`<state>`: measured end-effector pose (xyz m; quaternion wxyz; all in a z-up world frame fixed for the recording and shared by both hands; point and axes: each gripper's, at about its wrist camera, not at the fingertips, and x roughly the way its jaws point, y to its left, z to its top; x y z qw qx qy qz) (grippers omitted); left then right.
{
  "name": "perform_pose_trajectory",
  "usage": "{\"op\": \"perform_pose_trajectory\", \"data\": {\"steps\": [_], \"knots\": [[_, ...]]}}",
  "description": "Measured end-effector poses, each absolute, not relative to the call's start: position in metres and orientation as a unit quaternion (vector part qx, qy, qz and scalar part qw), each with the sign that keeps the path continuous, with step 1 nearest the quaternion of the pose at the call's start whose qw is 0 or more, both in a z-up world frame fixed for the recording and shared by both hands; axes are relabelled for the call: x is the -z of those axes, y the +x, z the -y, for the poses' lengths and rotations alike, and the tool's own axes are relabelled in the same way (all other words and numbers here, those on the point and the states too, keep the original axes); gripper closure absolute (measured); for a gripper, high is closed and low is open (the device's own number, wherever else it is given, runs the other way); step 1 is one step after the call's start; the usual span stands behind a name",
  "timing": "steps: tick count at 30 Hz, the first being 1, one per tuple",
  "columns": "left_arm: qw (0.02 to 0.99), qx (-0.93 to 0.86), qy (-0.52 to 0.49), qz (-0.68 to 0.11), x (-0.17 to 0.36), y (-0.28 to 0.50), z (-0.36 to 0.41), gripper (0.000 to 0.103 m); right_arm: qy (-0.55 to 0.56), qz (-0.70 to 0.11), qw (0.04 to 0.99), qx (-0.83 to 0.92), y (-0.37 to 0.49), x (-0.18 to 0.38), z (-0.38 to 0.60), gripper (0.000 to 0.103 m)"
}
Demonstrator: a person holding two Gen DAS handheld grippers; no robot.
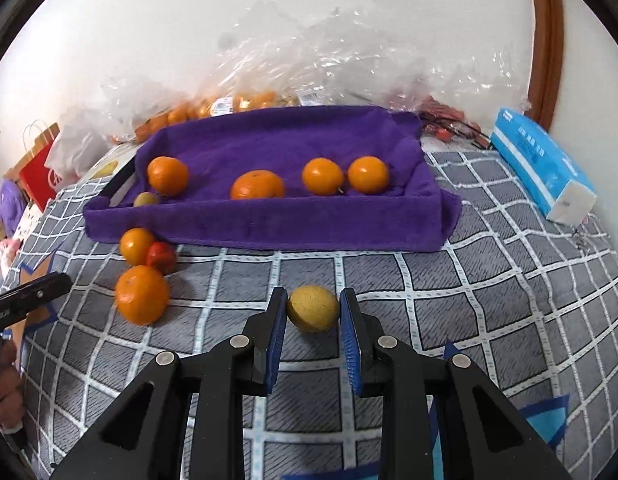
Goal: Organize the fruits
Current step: 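Move the right tool to a yellow lemon on the bed while the left tool withdraws, then close the right tool on the lemon while the left tool reaches an oval orange fruit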
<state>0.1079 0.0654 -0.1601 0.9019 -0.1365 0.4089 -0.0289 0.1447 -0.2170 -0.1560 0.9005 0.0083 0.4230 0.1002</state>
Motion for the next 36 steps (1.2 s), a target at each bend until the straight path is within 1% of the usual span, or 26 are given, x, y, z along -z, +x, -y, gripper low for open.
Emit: {"op": "perform_pose_trajectory", "data": {"steps": [7,12,17,21,26,28,29,31,36], "knots": [[0.901,0.044,-0.095,-0.420,0.151,0.112,-0.048,0.052,0.014,-0.401,0.910,-0.102,0.136,0.151,0.220,0.076],[0.907,0.084,-0.117,-0.395,0.135,0.126,-0.031,0.051,0.023,-0.405,0.909,-0.092,0.138,0.152,0.224,0.076],[0.893,0.113,-0.147,-0.410,0.138,0.152,-0.016,0.051,0.027,-0.410,0.907,-0.091,0.140,0.154,0.225,0.076],[0.892,0.099,-0.138,-0.418,0.145,0.161,-0.004,0.051,0.031,-0.410,0.907,-0.089,0.140,0.154,0.226,0.076],[0.880,0.104,-0.166,-0.433,0.156,0.171,-0.004,0.051,0.030,-0.411,0.906,-0.093,0.141,0.155,0.226,0.076],[0.877,0.104,-0.171,-0.438,0.161,0.174,-0.003,0.053,0.028,-0.412,0.906,-0.093,0.141,0.155,0.224,0.076],[0.878,0.100,-0.174,-0.435,0.162,0.174,-0.004,0.056,0.026,-0.413,0.906,-0.093,0.141,0.155,0.224,0.076],[0.878,0.102,-0.183,-0.430,0.163,0.175,-0.005,0.059,0.028,-0.413,0.906,-0.093,0.141,0.155,0.224,0.076],[0.878,0.095,-0.194,-0.427,0.157,0.166,-0.016,0.060,0.030,-0.411,0.907,-0.092,0.141,0.155,0.225,0.076]]}}
